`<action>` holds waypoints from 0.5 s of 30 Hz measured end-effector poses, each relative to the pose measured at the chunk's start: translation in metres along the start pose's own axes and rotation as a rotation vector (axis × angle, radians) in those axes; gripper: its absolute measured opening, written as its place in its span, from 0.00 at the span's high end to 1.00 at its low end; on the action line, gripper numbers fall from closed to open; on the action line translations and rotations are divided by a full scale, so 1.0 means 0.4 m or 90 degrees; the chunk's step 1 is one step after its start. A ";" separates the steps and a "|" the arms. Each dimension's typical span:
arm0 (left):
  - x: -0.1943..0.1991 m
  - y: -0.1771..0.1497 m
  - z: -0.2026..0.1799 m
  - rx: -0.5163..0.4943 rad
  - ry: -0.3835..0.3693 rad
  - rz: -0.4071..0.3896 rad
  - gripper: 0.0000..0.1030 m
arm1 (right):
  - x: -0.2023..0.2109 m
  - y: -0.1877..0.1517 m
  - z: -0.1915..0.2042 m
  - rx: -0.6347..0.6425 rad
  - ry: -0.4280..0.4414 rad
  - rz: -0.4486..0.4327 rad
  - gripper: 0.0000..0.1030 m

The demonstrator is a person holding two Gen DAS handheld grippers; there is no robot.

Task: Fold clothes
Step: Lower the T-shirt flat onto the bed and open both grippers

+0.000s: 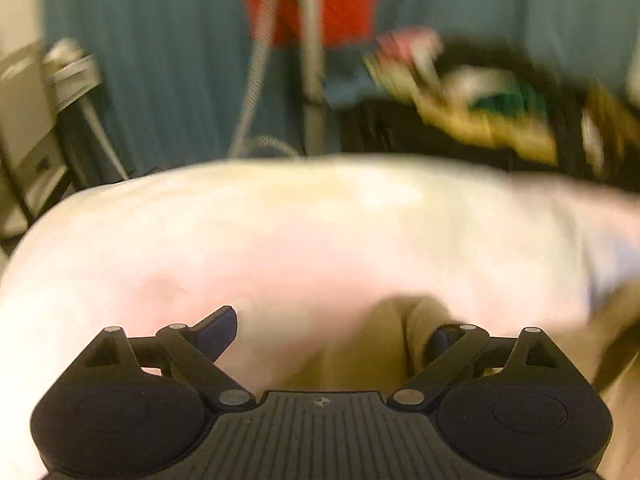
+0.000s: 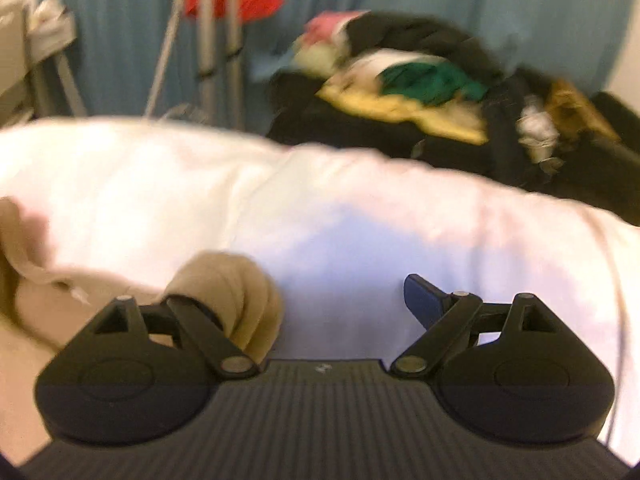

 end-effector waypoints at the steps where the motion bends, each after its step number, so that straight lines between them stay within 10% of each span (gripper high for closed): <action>1: -0.015 -0.001 -0.022 -0.048 0.013 0.034 0.06 | 0.007 0.005 0.013 0.019 0.020 0.007 0.15; 6: 0.023 -0.015 -0.081 -0.168 -0.001 0.075 0.00 | 0.075 0.021 0.076 0.091 0.049 0.002 0.14; 15: 0.329 -0.129 -0.023 -0.044 -0.103 -0.127 0.00 | 0.331 -0.039 0.106 -0.024 0.019 -0.135 0.14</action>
Point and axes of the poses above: each gripper's, at about its wrist camera, not at the fingertips, and x roughly against the way its jaws point, z to its left, y to its top, the point moved 3 cm from there along -x, roughly the way its jaws point, and after that the axes turned 15 degrees about x, right-handed, at the moved point
